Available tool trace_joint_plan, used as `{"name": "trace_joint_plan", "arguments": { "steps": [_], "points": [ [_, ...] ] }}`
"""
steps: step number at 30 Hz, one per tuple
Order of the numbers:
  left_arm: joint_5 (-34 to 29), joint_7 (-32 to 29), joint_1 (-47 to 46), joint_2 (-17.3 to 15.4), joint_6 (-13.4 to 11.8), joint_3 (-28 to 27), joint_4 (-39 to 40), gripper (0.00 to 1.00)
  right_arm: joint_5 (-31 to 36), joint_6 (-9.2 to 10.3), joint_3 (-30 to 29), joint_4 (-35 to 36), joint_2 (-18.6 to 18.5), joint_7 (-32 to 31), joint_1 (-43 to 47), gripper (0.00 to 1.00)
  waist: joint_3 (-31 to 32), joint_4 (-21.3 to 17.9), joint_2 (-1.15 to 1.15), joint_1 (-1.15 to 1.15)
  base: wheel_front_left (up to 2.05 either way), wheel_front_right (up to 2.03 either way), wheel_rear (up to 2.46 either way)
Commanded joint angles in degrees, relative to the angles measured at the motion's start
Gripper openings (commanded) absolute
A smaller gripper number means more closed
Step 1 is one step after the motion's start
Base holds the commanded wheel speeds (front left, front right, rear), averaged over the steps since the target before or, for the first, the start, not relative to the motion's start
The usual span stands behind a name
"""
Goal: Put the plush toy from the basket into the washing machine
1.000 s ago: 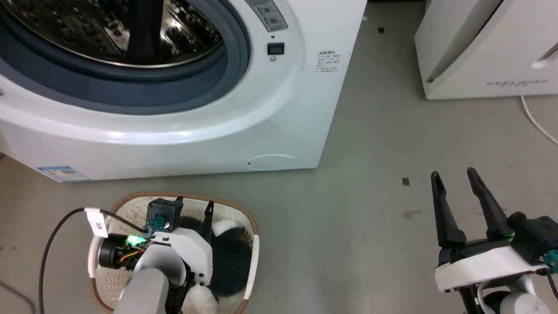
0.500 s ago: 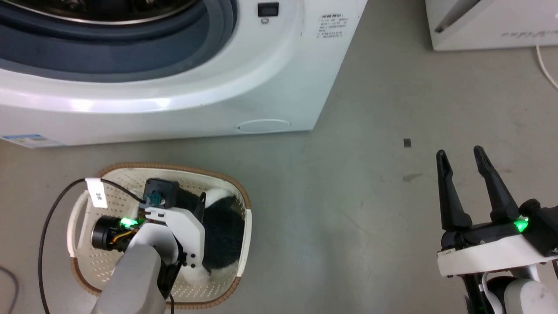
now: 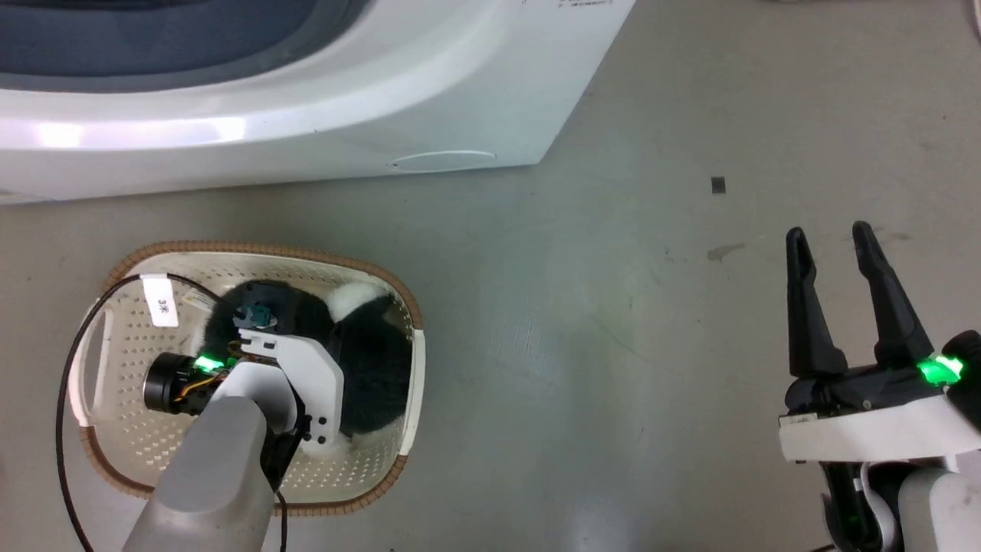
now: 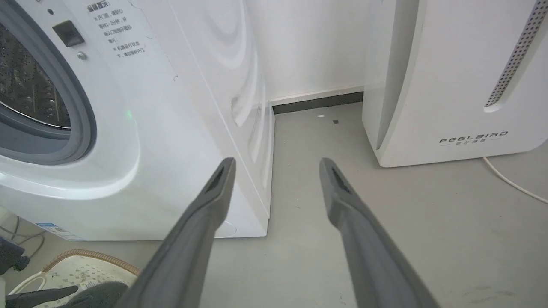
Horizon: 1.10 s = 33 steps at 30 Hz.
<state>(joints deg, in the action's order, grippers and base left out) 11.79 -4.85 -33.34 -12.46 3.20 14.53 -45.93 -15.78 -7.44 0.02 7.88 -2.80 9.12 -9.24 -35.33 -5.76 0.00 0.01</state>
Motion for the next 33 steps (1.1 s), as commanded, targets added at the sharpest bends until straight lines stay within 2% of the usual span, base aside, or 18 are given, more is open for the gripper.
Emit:
{"name": "trace_joint_plan", "arguments": {
  "steps": [1,33],
  "points": [
    [0.6,0.0,-1.7,-0.6,0.2,0.6,-1.6,1.0,-0.7,-0.03,0.0,0.6,-0.1,0.5,-1.4,1.0,-1.2,-0.2,0.0,-0.01,0.0,0.0,0.0],
    [7.4,-0.7,-15.0,-4.7,1.2,7.6,-19.9,1.0,-7.3,-0.04,-0.2,4.2,-0.1,4.2,-5.7,1.0,-15.6,-3.0,0.0,-0.01,0.0,0.0,0.0]
  ]
}}
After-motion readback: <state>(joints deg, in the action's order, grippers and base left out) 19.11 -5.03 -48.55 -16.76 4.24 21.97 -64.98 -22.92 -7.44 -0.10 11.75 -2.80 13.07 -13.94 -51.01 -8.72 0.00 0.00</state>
